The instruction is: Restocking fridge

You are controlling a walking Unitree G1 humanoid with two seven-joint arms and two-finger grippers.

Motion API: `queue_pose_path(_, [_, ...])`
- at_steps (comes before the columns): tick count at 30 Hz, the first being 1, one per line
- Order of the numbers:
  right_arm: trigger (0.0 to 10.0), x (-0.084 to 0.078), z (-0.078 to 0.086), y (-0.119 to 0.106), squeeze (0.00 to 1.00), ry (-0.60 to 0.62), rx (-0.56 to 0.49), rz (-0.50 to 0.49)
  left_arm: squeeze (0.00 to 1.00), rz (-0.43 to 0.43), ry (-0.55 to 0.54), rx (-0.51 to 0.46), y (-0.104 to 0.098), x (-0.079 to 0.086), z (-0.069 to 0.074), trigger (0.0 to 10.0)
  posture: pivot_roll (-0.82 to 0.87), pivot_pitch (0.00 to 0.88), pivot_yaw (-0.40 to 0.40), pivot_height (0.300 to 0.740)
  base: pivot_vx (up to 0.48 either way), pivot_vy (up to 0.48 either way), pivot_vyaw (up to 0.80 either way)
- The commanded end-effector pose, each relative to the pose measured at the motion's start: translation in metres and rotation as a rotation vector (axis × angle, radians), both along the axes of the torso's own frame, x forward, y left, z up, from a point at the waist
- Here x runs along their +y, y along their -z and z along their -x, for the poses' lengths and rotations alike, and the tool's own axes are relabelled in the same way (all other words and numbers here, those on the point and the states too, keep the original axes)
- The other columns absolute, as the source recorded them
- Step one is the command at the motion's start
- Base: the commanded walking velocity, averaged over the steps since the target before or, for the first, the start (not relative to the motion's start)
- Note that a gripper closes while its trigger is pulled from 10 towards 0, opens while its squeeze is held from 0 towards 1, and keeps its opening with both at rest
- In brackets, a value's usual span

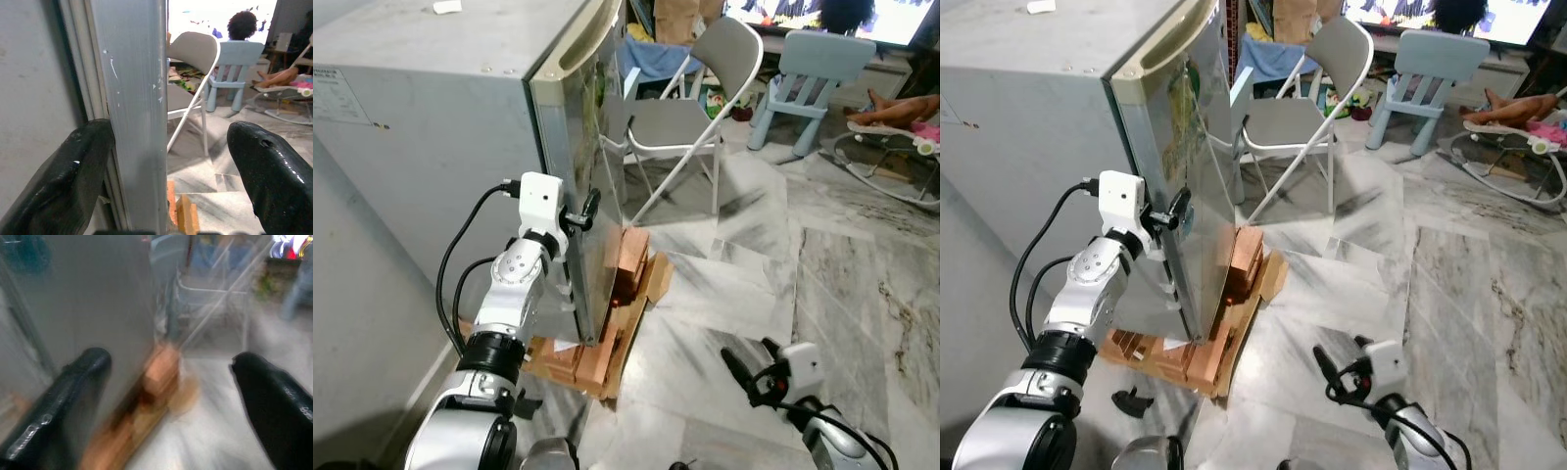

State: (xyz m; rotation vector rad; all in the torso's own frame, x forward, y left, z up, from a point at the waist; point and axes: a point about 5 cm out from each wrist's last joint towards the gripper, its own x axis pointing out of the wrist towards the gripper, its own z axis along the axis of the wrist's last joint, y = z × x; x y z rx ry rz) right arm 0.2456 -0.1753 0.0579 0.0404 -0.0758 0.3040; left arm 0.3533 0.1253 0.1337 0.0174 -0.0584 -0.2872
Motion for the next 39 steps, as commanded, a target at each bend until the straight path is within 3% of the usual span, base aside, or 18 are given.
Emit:
queue_pose_path(1, [10.0, 0.036, -0.021, -0.088, 0.0, -0.061, -0.28, -0.022, 0.0, -0.018, 0.057, -0.03, -0.011, -0.017, -0.005, 10.0, 0.02, 0.032, -0.001, 0.74, 0.0, 0.0, 0.0])
queue_pose_path(2, [10.0, 0.049, -0.029, -0.106, 0.0, -0.036, -0.297, -0.047, 0.0, -0.019, 0.048, -0.03, -0.011, -0.016, -0.006, 10.0, 0.02, 0.031, 0.0, 0.74, 0.0, 0.0, 0.0])
queue_pose_path(11, [10.0, 0.067, -0.049, -0.108, 0.0, -0.011, -0.291, -0.086, 0.0, -0.024, 0.034, -0.034, -0.012, -0.015, -0.008, 10.0, 0.04, 0.025, -0.008, 0.74, 0.0, 0.0, 0.0])
queue_pose_path(18, [10.0, 0.046, -0.026, -0.096, 0.0, 0.129, -0.11, -0.024, 0.0, -0.023, 0.011, -0.033, -0.012, -0.008, -0.009, 10.0, 0.04, 0.028, -0.013, 0.74, 0.0, 0.0, 0.0])
queue_pose_path(20, [10.0, 0.04, -0.021, -0.086, 0.0, 0.153, -0.045, 0.0, 0.0, -0.021, 0.009, -0.03, -0.011, -0.008, -0.009, 10.0, 0.04, 0.03, -0.01, 0.74, 0.0, 0.0, 0.0])
queue_pose_path(21, [10.0, 0.033, -0.016, -0.067, 0.0, 0.181, 0.061, 0.008, 0.0, -0.023, 0.001, -0.026, -0.01, -0.009, -0.009, 10.0, 0.03, 0.03, -0.006, 0.74, 0.0, 0.0, 0.0])
queue_pose_path(24, [10.0, 0.03, -0.011, -0.056, 0.0, 0.199, 0.113, 0.005, 0.0, -0.027, -0.01, -0.024, -0.009, -0.01, -0.01, 10.0, 0.03, 0.029, -0.007, 0.74, 0.0, 0.0, 0.0])
queue_pose_path(30, [10.0, 0.036, 0.01, -0.052, 0.0, 0.115, 0.109, 0.06, 0.0, -0.023, -0.086, 0.007, -0.007, -0.005, -0.012, 10.0, 0.03, 0.032, -0.008, 0.74, 0.0, 0.0, 0.0])
queue_pose_path(34, [10.0, 0.034, 0.02, -0.047, 0.0, 0.116, 0.131, 0.07, 0.0, 0.043, -0.155, 0.063, -0.004, 0.001, -0.016, 10.0, 0.03, 0.036, -0.005, 0.74, 0.0, 0.0, 0.0])
queue_pose_path(36, [10.0, 0.033, 0.02, -0.048, 0.0, 0.118, 0.131, 0.066, 0.0, 0.086, -0.13, 0.072, -0.007, -0.004, -0.019, 10.0, 0.03, 0.036, -0.005, 0.74, 0.0, 0.0, 0.0])
queue_pose_path(39, [10.0, 0.033, 0.021, -0.05, 0.0, 0.102, 0.128, 0.063, 0.0, 0.082, -0.063, 0.06, -0.013, -0.017, -0.02, 10.0, 0.03, 0.034, -0.007, 0.74, 0.0, 0.0, 0.0])
